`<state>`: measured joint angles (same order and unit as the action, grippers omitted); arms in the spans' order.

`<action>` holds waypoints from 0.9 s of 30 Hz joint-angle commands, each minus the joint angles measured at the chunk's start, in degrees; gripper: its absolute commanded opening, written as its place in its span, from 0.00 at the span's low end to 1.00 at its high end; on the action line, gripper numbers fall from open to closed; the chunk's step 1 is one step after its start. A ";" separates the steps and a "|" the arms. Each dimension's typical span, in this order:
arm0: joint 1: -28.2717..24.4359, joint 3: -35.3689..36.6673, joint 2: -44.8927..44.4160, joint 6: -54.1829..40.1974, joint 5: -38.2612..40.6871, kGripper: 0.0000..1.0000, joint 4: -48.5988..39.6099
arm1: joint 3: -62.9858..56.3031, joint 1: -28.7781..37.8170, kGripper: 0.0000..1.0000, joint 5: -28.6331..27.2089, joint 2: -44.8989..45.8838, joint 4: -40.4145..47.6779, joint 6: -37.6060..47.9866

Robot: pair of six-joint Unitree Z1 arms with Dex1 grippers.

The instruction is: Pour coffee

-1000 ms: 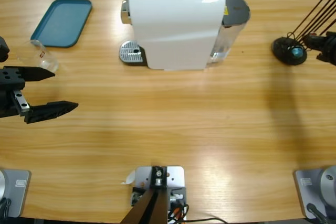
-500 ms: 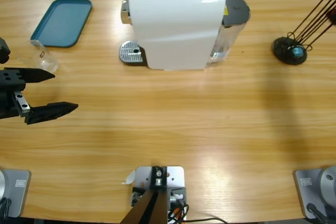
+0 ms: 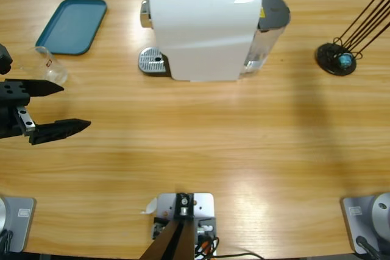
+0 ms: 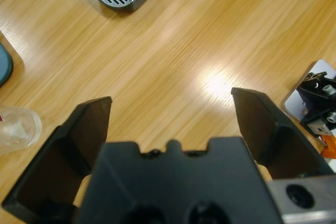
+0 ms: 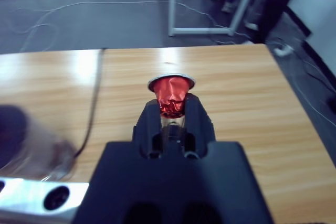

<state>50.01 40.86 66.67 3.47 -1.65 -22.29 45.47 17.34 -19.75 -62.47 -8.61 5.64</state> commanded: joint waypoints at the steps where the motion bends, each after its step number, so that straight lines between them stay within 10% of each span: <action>1: -0.35 -1.49 0.10 0.84 -0.02 0.99 0.84 | 2.27 15.48 0.00 22.70 -0.46 -1.60 -9.52; 10: -0.35 -2.91 -3.00 0.93 -0.37 1.00 0.84 | 16.72 26.38 0.00 40.28 -15.29 -8.60 -15.34; 27: -0.35 -3.67 -6.02 0.84 -0.47 1.00 0.84 | 45.67 30.70 0.00 32.16 -40.45 -21.78 -32.02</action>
<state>50.01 39.57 62.31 3.91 -1.65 -21.95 87.19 47.53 18.65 -94.45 -29.15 -22.81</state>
